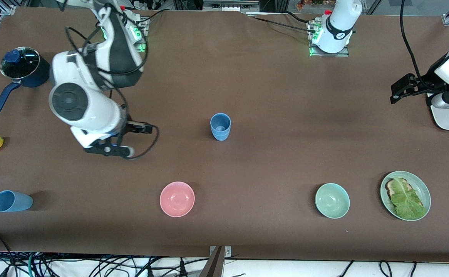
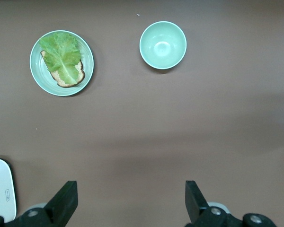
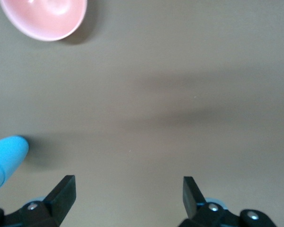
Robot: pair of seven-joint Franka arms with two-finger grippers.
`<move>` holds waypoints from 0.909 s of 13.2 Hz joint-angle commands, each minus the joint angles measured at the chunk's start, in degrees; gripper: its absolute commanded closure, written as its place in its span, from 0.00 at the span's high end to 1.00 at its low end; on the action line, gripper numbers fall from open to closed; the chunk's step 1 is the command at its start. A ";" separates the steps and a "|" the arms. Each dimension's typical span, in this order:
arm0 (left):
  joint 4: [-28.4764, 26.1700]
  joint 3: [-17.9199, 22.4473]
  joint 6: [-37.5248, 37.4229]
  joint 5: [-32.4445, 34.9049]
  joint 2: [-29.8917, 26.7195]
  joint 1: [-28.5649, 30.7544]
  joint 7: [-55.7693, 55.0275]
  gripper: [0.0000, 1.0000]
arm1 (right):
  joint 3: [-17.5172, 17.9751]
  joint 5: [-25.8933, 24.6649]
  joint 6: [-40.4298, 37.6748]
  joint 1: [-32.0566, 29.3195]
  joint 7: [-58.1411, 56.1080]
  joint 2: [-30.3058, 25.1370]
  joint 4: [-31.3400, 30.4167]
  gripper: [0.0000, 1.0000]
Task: Stack blue cups with both arms
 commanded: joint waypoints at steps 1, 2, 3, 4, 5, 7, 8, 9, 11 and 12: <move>0.08 0.42 -0.62 -1.03 -0.59 -0.01 -0.05 1.00 | 9.03 -3.94 4.93 -11.77 -1.08 -10.65 -12.99 1.00; 0.08 0.51 -0.62 -1.03 -0.59 0.07 -0.05 1.00 | 12.55 -6.06 4.49 -16.70 -3.34 -12.05 -13.00 1.00; 0.08 0.51 -0.53 -1.03 -0.59 0.07 -0.05 1.00 | 14.59 -7.13 4.40 -20.49 -7.45 -13.46 -13.08 1.00; 0.08 0.42 -0.53 -1.03 -0.59 -0.01 -0.31 1.00 | 14.96 -7.83 4.14 -22.79 -11.41 -15.47 -13.26 1.00; 0.08 0.42 -0.62 -1.03 -0.59 -0.01 -0.40 1.00 | 15.05 -8.27 3.79 -24.99 -15.19 -18.02 -13.87 1.00; 0.08 0.42 -0.53 -0.85 -0.59 -0.01 -0.49 1.00 | 15.05 -9.15 1.08 -27.55 -19.17 -21.45 -14.05 1.00; 0.08 0.42 -0.62 -0.85 -0.59 -0.01 -0.49 1.00 | 15.05 -9.59 -1.03 -28.51 -19.10 -23.47 -14.05 1.00; 0.08 0.51 -0.53 -0.76 -0.59 0.07 -0.40 1.00 | 14.96 -10.21 -3.75 -28.87 -19.18 -24.45 -13.44 1.00; 0.08 0.51 -0.62 -0.76 -0.59 0.07 -0.14 1.00 | 14.96 -10.65 -9.72 -29.05 -19.62 -25.25 -11.51 1.00; 0.08 0.51 -0.62 -0.76 -0.59 0.16 -0.05 1.00 | 14.87 -10.74 -10.62 -29.05 -19.62 -24.99 -11.24 1.00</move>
